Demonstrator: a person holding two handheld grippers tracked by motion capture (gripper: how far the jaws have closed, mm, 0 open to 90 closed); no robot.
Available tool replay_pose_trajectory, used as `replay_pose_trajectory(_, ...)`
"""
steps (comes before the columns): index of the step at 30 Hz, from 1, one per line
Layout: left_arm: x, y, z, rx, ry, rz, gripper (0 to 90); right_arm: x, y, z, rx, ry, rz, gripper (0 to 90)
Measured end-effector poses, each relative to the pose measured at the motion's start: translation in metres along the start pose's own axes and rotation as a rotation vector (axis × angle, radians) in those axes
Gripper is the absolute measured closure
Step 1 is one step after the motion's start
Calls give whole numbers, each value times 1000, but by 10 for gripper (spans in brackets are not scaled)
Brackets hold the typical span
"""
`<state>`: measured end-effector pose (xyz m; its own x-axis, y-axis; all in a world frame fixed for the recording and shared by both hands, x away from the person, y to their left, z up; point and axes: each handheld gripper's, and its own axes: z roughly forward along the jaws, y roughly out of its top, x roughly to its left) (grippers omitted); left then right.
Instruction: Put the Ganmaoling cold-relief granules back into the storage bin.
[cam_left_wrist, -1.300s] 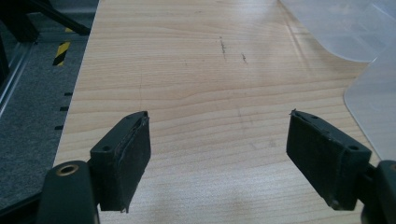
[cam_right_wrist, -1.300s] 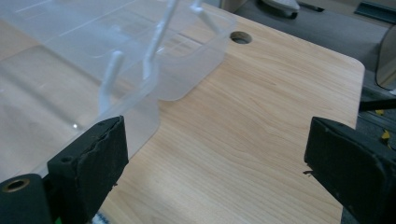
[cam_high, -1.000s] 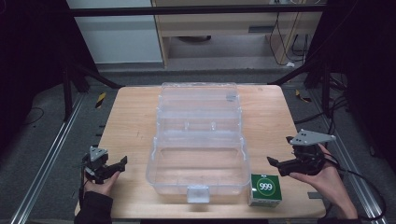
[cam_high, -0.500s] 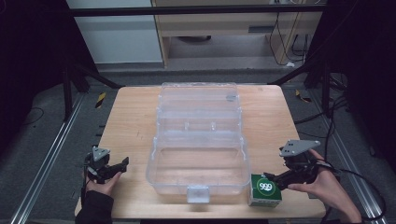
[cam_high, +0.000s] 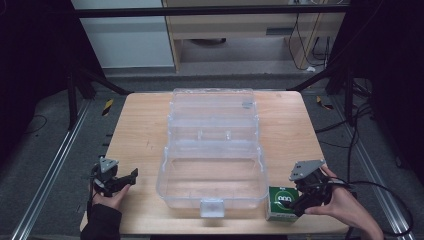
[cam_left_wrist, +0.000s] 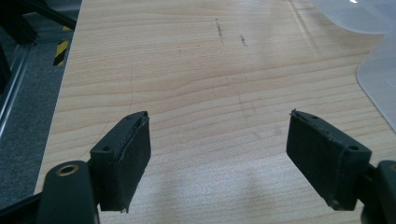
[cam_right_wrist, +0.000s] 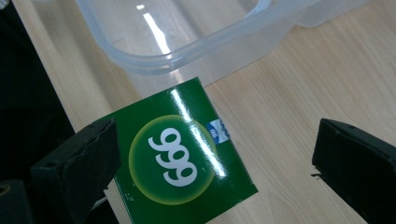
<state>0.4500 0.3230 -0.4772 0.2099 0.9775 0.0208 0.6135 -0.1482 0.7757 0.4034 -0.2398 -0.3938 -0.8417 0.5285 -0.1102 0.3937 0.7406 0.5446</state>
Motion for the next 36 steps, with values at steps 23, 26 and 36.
replay_pose_trajectory(23, 0, 0, 0, 0, 2, 8, 213, 15, 0, 25, 142, 61, -115, 8)
replay_pose_trajectory(26, 0, 0, 0, -1, 2, 8, 214, 16, 1, 28, 164, 67, -122, 8)
replay_pose_trajectory(36, 0, 0, 0, -1, 4, 12, 217, 12, -2, 44, 210, 111, -145, 21)
